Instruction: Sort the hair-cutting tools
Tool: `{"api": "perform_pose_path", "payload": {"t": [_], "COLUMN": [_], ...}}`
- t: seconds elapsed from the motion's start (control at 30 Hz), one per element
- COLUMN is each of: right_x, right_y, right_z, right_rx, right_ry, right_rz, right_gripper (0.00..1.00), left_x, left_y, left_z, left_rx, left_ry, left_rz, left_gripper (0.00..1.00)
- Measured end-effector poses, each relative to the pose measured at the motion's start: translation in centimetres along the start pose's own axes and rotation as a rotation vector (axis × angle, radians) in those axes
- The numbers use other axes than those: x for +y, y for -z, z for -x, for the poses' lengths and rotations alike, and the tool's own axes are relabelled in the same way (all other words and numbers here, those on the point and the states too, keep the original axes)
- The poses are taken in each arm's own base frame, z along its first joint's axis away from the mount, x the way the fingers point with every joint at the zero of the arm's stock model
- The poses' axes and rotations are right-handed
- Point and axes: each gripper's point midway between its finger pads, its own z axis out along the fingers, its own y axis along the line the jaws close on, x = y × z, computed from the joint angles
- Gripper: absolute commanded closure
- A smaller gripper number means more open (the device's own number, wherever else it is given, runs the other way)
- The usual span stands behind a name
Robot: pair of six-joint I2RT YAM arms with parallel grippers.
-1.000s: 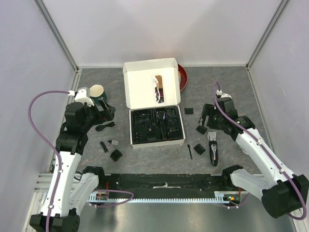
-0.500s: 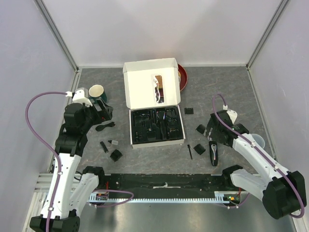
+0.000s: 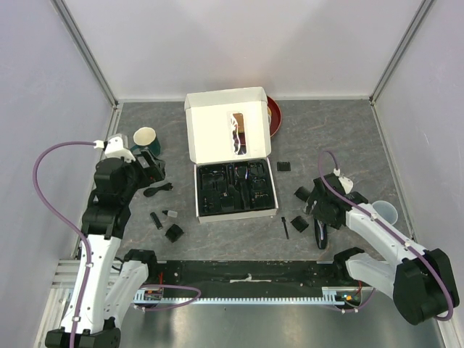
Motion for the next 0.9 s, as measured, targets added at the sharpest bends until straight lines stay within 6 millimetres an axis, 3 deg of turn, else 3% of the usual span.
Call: {"api": "perform_pose_path", "payload": {"t": [0.4, 0.5, 0.53, 0.6, 0.63, 0.73, 0.9], "right_x": [0.03, -0.18, -0.26, -0.41, -0.29, -0.30, -0.20], "right_y": [-0.34, -0.65, -0.73, -0.84, -0.86, -0.88, -0.31], "right_z": [-0.30, -0.55, -0.60, -0.61, -0.49, -0.33, 0.05], "right_rx": [-0.020, -0.014, -0.014, -0.016, -0.022, -0.036, -0.050], "right_ry": [-0.009, 0.001, 0.003, 0.008, 0.004, 0.012, 0.044], "right_rz": [-0.007, -0.030, -0.036, -0.048, -0.044, -0.049, -0.056], "right_gripper": [0.33, 0.41, 0.55, 0.67, 0.78, 0.92, 1.00], "left_x": [0.62, 0.62, 0.62, 0.62, 0.63, 0.64, 0.64], "left_y": [0.05, 0.05, 0.05, 0.05, 0.05, 0.05, 0.05], "left_z": [0.15, 0.15, 0.15, 0.15, 0.16, 0.14, 0.14], "left_rx": [-0.014, -0.014, -0.014, -0.014, -0.014, -0.014, -0.014], "left_ry": [0.000, 0.000, 0.000, 0.000, 0.000, 0.000, 0.000], "left_rz": [0.033, 0.033, 0.033, 0.033, 0.034, 0.034, 0.034], "left_gripper": [0.08, 0.08, 0.08, 0.08, 0.08, 0.08, 0.08]}}
